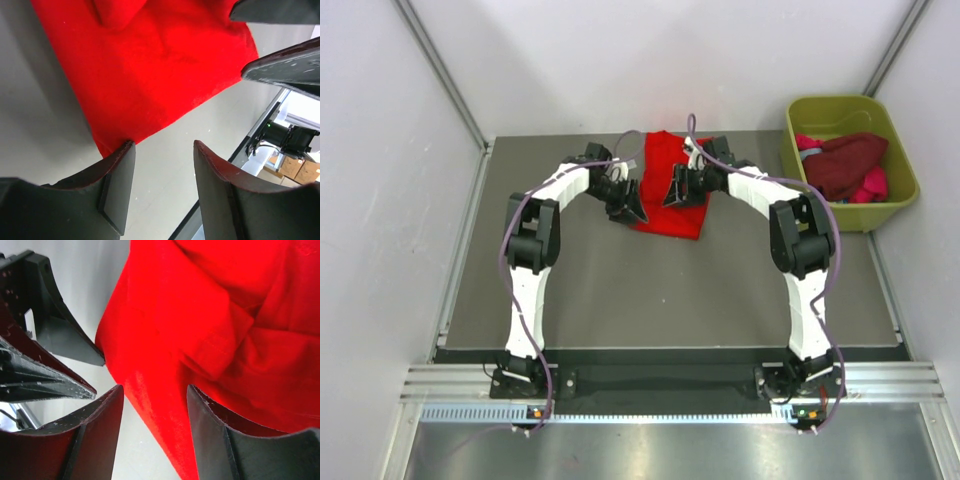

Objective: Fold and stack the t-shirts
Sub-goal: Fold the tshirt

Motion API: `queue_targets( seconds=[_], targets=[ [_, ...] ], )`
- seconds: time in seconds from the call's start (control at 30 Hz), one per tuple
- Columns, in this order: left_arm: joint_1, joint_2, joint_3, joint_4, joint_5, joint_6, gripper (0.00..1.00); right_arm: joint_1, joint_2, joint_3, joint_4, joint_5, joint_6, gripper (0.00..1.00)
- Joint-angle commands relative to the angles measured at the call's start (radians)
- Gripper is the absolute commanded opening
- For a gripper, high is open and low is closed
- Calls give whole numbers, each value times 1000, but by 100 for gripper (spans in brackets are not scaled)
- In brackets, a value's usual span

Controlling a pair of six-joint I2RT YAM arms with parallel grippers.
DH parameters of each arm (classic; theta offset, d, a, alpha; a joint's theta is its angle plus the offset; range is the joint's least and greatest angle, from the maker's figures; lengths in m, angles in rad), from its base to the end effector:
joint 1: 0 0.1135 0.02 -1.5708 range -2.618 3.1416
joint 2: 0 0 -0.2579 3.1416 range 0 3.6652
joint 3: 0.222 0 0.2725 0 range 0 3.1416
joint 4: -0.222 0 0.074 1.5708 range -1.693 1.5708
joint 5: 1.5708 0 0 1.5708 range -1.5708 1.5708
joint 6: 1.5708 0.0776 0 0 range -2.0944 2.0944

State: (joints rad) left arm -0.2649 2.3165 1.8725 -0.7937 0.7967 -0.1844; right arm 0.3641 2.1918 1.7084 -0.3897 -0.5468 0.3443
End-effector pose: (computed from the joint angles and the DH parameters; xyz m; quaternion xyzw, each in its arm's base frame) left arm 0.4707 -0.1852 0.1218 0.1008 0.9056 -0.4070 0.0637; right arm 0.4747 0.2241 0.1453 -0.1012 0.9039 0.3521 0.2207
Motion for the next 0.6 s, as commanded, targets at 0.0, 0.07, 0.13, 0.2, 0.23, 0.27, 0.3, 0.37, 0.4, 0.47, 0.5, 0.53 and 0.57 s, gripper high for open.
queue_targets(
  seconds=[0.0,0.07,0.13,0.2,0.23,0.27,0.3,0.37,0.4,0.47,0.5,0.53,0.57],
  targets=[
    [-11,-2,17,30,30,-6,54,-1,-6,7,48,-7,15,54],
    [-14,7,20,30,27,-6,54,1,8,2,63,-2,16,54],
    [-16,14,20,28,18,-4,54,2,29,13,75,10,12,54],
    [-19,15,10,27,7,-4,54,3,46,29,83,19,9,54],
    [-19,17,7,30,4,-1,54,3,68,42,86,25,7,54],
    [-20,18,4,30,-2,-3,54,3,78,72,87,31,7,54],
    [-22,21,-1,30,-4,-3,54,3,89,89,89,41,7,54],
    [-26,23,-1,30,-11,3,54,1,120,147,91,71,4,54],
    [-27,24,-3,28,-13,5,54,-1,129,167,92,85,1,54],
    [-27,26,-7,27,-16,8,54,-8,144,235,92,126,-7,55],
    [-28,26,-12,25,-16,8,54,-10,146,258,92,142,-10,56],
    [-28,24,-16,25,-16,8,54,-14,151,299,98,169,-13,56],
    [-28,24,-19,25,-14,8,54,-20,151,322,101,179,-13,57]
  ],
)
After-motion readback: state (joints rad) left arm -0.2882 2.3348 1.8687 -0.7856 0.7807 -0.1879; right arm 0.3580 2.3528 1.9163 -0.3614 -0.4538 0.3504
